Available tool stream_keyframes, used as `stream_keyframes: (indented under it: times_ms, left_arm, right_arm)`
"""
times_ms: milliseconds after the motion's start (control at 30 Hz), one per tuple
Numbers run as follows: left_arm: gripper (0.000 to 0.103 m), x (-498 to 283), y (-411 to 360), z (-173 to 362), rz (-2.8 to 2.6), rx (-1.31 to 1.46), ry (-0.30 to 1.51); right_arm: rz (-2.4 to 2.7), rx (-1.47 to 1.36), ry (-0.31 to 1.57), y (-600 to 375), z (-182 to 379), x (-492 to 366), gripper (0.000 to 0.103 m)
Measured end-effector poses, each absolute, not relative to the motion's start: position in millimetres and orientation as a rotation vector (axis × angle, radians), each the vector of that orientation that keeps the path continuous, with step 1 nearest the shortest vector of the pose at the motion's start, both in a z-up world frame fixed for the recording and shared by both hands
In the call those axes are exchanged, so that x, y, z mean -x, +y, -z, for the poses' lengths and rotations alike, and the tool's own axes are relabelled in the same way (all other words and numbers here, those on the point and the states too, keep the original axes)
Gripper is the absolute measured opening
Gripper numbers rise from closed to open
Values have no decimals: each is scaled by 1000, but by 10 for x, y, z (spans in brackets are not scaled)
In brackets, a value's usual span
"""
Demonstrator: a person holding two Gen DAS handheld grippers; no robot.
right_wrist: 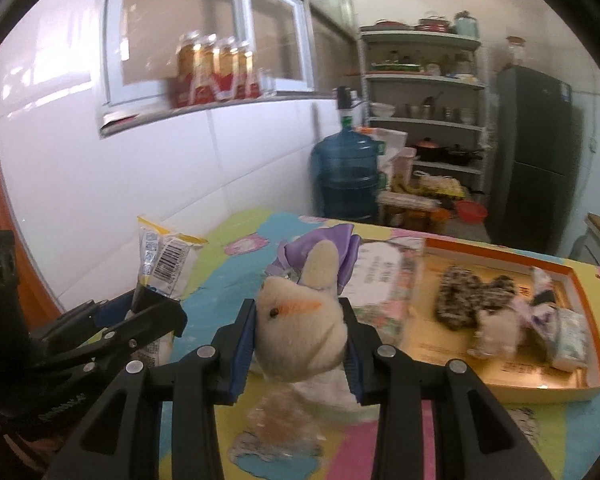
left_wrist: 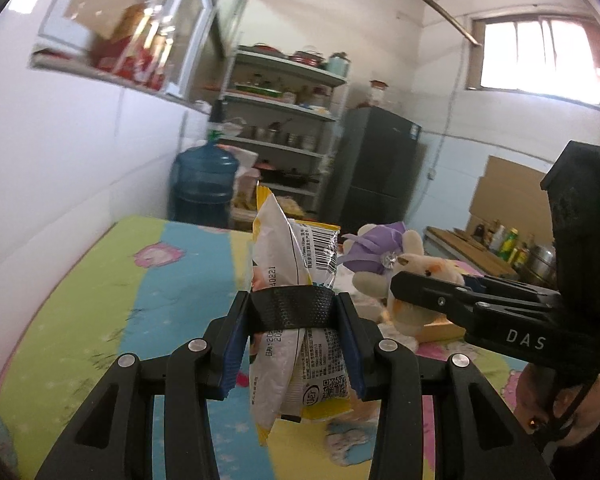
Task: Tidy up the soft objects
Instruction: 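Lift the snack bag and plush bunny and carry them toward the orange box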
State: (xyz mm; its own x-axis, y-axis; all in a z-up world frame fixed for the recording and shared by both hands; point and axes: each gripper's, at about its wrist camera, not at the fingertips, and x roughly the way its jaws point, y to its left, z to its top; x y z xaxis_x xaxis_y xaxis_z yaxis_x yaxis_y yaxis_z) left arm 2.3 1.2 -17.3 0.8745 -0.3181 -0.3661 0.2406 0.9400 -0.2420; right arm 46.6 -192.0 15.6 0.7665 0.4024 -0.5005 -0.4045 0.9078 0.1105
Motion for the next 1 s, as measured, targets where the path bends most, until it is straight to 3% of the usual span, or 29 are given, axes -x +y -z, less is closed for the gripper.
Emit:
stream_keyframes:
  times_ms: [1000]
  left_arm:
    - [43, -694, -1636, 124, 497, 66, 506]
  right_arm:
    - [-178, -190, 496, -3816, 2, -599, 39]
